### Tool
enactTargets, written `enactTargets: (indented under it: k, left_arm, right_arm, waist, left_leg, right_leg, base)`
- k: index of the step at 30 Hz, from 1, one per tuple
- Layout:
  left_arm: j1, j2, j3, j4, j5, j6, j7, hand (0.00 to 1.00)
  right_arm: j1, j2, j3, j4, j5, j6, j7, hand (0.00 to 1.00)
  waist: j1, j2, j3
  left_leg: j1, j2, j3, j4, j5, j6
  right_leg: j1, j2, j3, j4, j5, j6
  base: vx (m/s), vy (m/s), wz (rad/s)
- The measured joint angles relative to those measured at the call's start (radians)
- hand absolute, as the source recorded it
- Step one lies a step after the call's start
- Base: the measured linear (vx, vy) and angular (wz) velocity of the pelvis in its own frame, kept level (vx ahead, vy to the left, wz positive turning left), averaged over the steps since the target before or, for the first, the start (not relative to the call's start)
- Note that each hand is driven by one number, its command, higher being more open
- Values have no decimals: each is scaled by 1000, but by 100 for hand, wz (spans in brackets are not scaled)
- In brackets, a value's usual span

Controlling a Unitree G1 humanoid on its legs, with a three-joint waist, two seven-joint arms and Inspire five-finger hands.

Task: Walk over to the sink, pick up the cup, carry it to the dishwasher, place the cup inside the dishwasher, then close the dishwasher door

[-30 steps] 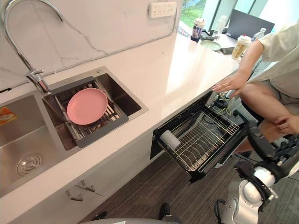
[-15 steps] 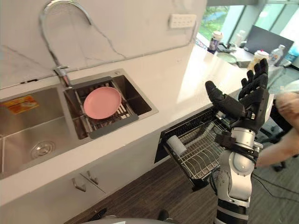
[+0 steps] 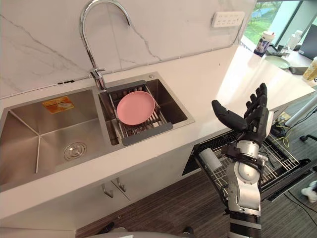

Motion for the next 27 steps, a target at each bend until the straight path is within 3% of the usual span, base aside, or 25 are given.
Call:
enactTargets:
  k: [1,2,4,5,6,8,9,10,11,12,13,16,19,23,27]
  left_arm:
    - [0,1,-1,1,2,-1,2,100]
    - [3,0,-4,11,11,-5,8,100]
    - [9,8,-6,16,20,-9,11,100]
    - [21,23,-22,15,15,-12,20,100]
    - [23,23,-22,15,14,-12,20,100]
    - [19,27,-20,12,-6,-9,18,100]
    - [0,30,-19,5,-5,2,15,100]
    - [-5,32,-20,0,-3,7,12,100]
    - [-4,40,-20,-7,-3,8,8,100]
    - [-7,41,-8,-9,-4,12,4,100]
    - [-3,26,4,-28,-3,22,5,100]
    - [1,-6,43,-60,4,20,2,100]
    - [2,-13,54,-42,14,21,6,100]
    - [1,-10,47,-24,57,6,8,100]
    - [1,8,-2,-24,71,5,7,100]
  right_arm:
    - [5,0,-6,1,-1,0,-5,100]
    - [7,1,-11,12,-9,0,-16,100]
    - [10,2,-9,25,-10,0,-21,100]
    - [30,5,-11,32,-10,-2,-20,100]
    - [34,5,-12,32,-10,-4,-20,100]
    - [45,5,-22,30,-9,-30,-8,100]
    - [46,4,-39,21,-9,-48,7,100]
    - [50,4,-49,15,-9,-52,14,100]
    - [54,6,-55,10,-9,-56,16,100]
    - [61,12,-66,10,-9,-63,26,100]
    - [75,20,-70,8,-8,-63,40,100]
    - [141,48,-82,-92,-8,-71,58,100]
    - [150,57,-95,-149,-9,-87,65,100]
    - [117,49,-100,-137,-9,-86,103,100]
    - [113,7,-90,-46,-47,-73,228,100]
  waist:
    - [-1,1,0]
    - [-2,1,0]
    - [-10,-7,9]
    - [-38,-6,19]
    - [-42,-6,18]
    - [-58,-13,15]
    - [-59,-24,23]
    - [-62,-30,20]
    - [-65,-35,18]
    - [-56,-46,26]
    - [-43,-26,13]
    - [-28,-11,2]
    - [-25,-14,-7]
    - [-26,-7,-24]
    - [-26,-9,-28]
  left_leg:
    - [5,-11,-7,-8,-1,2]
    - [25,-29,-20,-24,4,8]
    - [62,-55,-49,-25,8,24]
    - [106,-51,-105,-26,1,36]
    - [108,-49,-115,-26,0,36]
    - [100,-33,-178,-20,-10,28]
    - [75,-23,-220,22,-44,28]
    - [43,-11,-247,84,-74,9]
    - [18,-7,-265,133,-99,-9]
    - [12,0,-285,186,-140,-32]
    - [14,48,-286,185,-147,-48]
    - [14,125,-281,145,-145,-85]
    - [47,145,-273,69,-105,-105]
    - [83,135,-254,1,-58,-112]
    - [99,117,-253,-33,-27,-112]
  right_leg:
    - [-11,-21,-1,46,-18,7]
    - [-78,-81,20,235,-64,-23]
    - [-170,-141,118,489,-65,-85]
    - [-224,-117,254,646,-96,-97]
    - [-225,-106,262,646,-107,-98]
    - [-226,-15,302,514,-128,-96]
    - [-244,46,337,385,-126,-104]
    - [-249,84,368,301,-101,-113]
    - [-244,101,389,243,-30,-111]
    - [-228,117,404,237,-15,-49]
    - [-211,151,387,206,-17,-61]
    - [-157,227,339,65,12,-89]
    - [-125,252,336,-2,46,-106]
    - [-79,250,337,-89,79,-106]
    - [-48,234,323,-134,98,-100]
  base:
    - [76,170,39]
    - [93,165,38]
    - [146,150,63]
    - [148,22,84]
    - [158,-50,116]
    - [104,-90,90]
    - [139,-202,87]
    - [163,-238,86]
    - [108,-251,69]
    - [141,-231,40]
    - [158,-242,25]
    - [150,-181,2]
    - [149,-74,-1]
    - [94,14,1]
    - [6,25,13]
